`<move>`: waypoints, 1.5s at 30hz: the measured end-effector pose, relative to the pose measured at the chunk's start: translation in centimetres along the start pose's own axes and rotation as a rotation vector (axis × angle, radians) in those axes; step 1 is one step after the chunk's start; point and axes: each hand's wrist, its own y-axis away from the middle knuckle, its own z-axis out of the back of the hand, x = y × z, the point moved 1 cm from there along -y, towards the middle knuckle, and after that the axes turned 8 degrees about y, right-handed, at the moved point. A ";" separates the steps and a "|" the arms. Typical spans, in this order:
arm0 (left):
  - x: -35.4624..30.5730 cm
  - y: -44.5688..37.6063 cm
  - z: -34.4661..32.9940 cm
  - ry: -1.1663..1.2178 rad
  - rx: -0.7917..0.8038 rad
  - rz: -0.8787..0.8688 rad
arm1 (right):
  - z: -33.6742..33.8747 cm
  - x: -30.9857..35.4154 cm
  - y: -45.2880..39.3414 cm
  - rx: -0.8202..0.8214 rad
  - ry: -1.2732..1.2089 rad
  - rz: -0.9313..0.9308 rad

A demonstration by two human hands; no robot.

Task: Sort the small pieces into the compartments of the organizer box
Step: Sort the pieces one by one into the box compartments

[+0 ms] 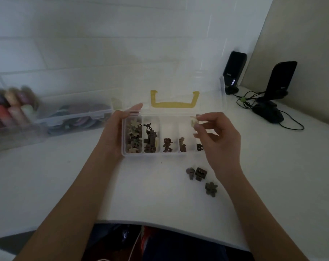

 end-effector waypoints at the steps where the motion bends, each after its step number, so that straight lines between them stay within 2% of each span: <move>1: 0.0 0.0 0.1 0.004 0.004 0.000 | -0.1 0.1 0.1 0.003 0.019 0.012; 9: -0.2 0.4 0.2 0.006 0.022 -0.038 | 0.7 0.0 -0.1 -0.011 0.131 0.070; 17: -1.1 0.9 -0.3 0.047 0.012 -0.071 | 2.5 -0.4 -1.1 -0.194 0.119 -0.040; 21: -1.2 0.7 0.1 0.040 -0.007 -0.069 | 2.4 -0.8 -1.0 -0.149 0.173 -0.017; 26: -1.2 0.8 0.3 0.044 -0.034 -0.074 | 2.1 -2.0 -0.9 -0.047 0.486 0.087; 31: -1.3 0.7 0.4 0.040 -0.019 -0.070 | 2.2 -2.0 -1.0 -0.089 0.508 0.127; 35: -1.3 0.6 0.7 0.041 -0.033 -0.077 | 1.8 -2.1 -0.8 -0.045 0.602 0.233; 39: -1.2 0.6 0.6 0.059 -0.037 -0.086 | 2.0 -1.7 -0.8 -0.101 0.588 0.252; 45: -1.3 0.7 0.5 0.068 -0.011 -0.080 | 1.8 -2.8 -0.9 0.076 0.769 0.202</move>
